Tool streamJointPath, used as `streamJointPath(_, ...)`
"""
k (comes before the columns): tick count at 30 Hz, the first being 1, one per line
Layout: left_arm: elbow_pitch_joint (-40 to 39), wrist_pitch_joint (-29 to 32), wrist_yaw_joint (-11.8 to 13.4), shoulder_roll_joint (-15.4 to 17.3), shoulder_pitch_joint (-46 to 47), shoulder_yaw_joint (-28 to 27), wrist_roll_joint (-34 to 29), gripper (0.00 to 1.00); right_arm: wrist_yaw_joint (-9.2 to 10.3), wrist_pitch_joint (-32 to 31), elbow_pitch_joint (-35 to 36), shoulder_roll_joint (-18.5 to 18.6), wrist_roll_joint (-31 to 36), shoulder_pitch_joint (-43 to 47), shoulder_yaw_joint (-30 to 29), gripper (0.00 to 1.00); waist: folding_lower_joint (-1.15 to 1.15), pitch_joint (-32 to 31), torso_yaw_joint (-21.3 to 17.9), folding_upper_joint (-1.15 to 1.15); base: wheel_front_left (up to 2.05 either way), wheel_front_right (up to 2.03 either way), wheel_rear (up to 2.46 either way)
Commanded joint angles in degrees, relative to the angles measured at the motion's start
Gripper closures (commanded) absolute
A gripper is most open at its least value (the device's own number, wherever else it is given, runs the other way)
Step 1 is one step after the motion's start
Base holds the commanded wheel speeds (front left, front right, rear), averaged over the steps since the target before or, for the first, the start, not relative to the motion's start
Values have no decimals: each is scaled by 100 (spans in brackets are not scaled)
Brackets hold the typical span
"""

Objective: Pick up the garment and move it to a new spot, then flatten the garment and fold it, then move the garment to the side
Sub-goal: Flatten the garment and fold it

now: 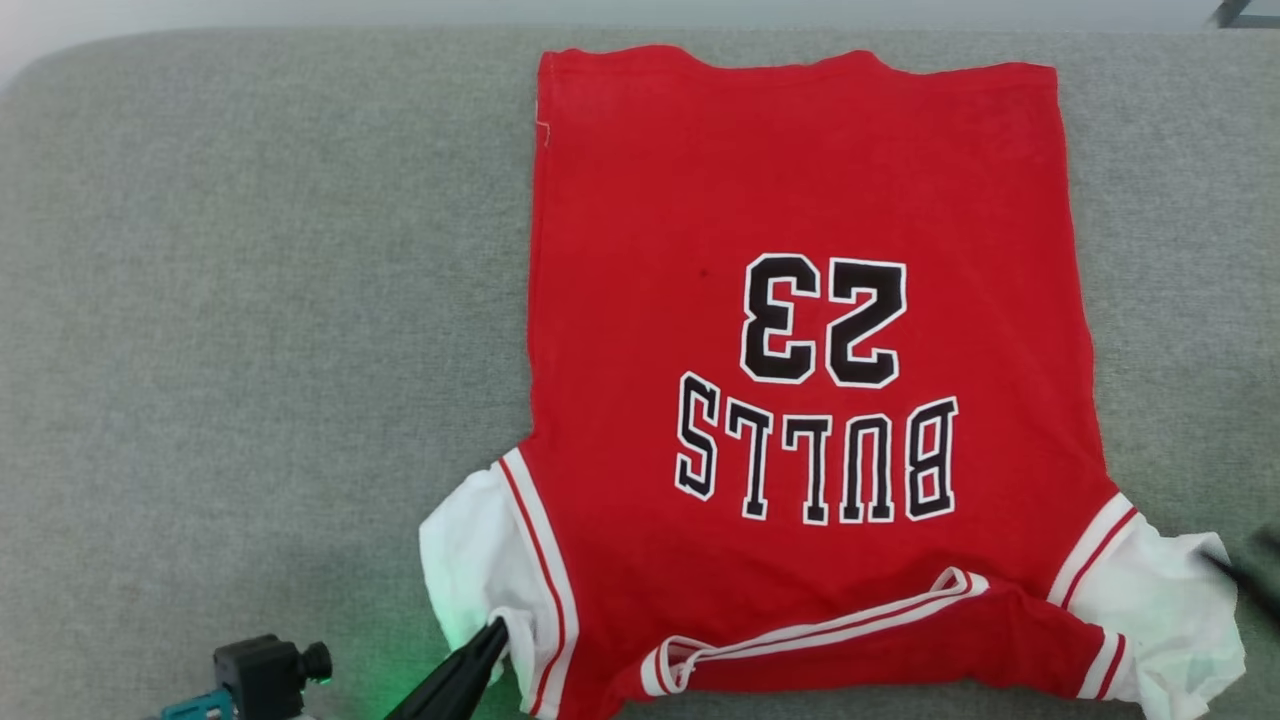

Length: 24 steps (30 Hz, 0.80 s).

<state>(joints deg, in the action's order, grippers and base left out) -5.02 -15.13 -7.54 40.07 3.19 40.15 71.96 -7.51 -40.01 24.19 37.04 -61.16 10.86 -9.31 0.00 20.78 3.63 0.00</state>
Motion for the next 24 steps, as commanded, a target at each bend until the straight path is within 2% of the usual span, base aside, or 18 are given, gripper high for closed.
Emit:
streamJointPath(1,-50,3,11,-20,-11,-13,-63,100,4,-30,146,90,-160,-49,-244,0,0,18,25,0,0,0,0)
streamJointPath(3,-103,3,11,-41,51,10,-119,100,5,-65,239,200,-287,-262,-673,0,0,58,76,0,0,0,0)
streamJointPath(5,-151,2,11,-68,154,51,-186,100,5,-96,109,295,-81,-652,-990,0,0,125,148,0,0,0,0)
streamJointPath(7,-185,2,11,-97,248,111,-236,100,4,-199,-128,353,238,-1222,-1008,0,0,218,227,0,0,0,0)
streamJointPath(9,-229,2,11,-130,381,175,-285,100,4,-330,-445,356,608,-1996,-778,0,0,338,316,0,0,0,0)
streamJointPath(12,-267,2,11,-151,552,318,-361,100,5,-530,-1127,174,1232,-3315,-200,0,0,505,467,0,0,0,0)
streamJointPath(18,-350,2,11,-247,922,513,-486,100,4,-1017,-2917,-308,2570,-5827,945,0,0,909,815,0,0,0,0)
streamJointPath(24,-382,2,11,-352,1276,731,-547,100,4,-1686,-4668,-587,3368,-7497,1293,0,0,1225,1101,0,0,0,0)
